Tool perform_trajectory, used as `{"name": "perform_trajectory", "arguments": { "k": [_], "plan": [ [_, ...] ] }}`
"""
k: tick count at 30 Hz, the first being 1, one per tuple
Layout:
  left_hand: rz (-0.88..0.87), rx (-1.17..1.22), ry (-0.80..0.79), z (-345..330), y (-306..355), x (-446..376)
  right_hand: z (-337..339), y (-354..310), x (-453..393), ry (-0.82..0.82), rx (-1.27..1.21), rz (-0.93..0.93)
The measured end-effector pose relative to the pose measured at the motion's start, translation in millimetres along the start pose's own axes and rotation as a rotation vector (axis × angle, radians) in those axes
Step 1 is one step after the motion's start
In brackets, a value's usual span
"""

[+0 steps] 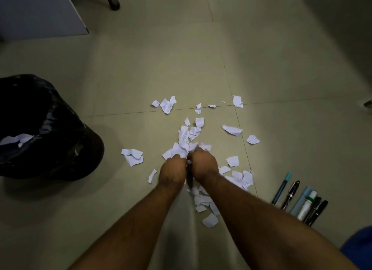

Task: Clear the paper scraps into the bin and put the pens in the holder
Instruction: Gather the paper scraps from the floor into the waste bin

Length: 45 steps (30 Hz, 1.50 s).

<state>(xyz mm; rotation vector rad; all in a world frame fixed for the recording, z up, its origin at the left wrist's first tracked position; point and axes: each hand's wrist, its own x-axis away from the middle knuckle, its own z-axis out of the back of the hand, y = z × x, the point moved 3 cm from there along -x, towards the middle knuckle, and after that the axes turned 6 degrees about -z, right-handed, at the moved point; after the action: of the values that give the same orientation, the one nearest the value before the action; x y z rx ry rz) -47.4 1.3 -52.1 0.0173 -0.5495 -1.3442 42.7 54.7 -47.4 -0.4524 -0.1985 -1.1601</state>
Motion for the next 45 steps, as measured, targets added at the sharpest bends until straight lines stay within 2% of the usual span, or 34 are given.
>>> {"name": "perform_trajectory", "arguments": {
  "k": [3, 6, 10, 18, 20, 23, 24, 28, 31, 35, 40, 45],
  "plan": [
    [0.093, 0.089, 0.096, 5.5, -7.8, 8.1, -6.2, 5.7, 3.8, -0.004, -0.165, -0.073],
    [0.280, 0.329, 0.245, 23.1, -19.3, 9.9, 3.3, 7.1, 9.2, 0.110, -0.470, -0.215],
    [0.369, 0.591, 0.358, 57.1, -30.9, 5.3, 27.5, -13.0, 9.0, 0.142, -0.860, -0.320],
    [0.400, 0.819, 0.503, 194.0, -53.2, 29.0, 120.9, -110.8, 1.6, 0.079, -1.310, -0.253],
    [0.410, 0.901, 0.536, 229.9, -68.4, 42.0, 140.2, -142.0, 1.6, 0.046, -1.375, -0.222],
    [0.397, 0.905, 0.597, 277.3, -91.5, 59.0, 165.6, -186.9, 5.6, -0.017, -1.444, -0.156],
    [0.409, 0.896, 0.650, 302.8, -108.0, 74.0, 177.2, -217.5, 8.4, -0.053, -1.464, -0.120],
    [0.417, 0.868, 0.708, 341.7, -139.8, 97.0, 194.1, -269.9, 10.7, -0.061, -1.479, -0.043],
    [0.468, 0.840, 0.777, 359.0, -181.1, 120.5, 191.6, -321.4, 15.0, -0.109, -1.385, -0.007],
    [0.544, 0.643, 0.846, 357.6, -218.2, 146.3, 172.8, -370.1, 16.8, -0.101, -1.201, 0.041],
    [0.585, 0.562, 0.794, 338.6, -248.1, 155.3, 157.0, -393.9, 18.9, -0.113, -0.947, 0.104],
    [0.576, 0.532, 0.751, 335.1, -257.7, 155.8, 152.6, -402.6, 21.6, -0.182, -0.883, 0.113]
  ]
}}
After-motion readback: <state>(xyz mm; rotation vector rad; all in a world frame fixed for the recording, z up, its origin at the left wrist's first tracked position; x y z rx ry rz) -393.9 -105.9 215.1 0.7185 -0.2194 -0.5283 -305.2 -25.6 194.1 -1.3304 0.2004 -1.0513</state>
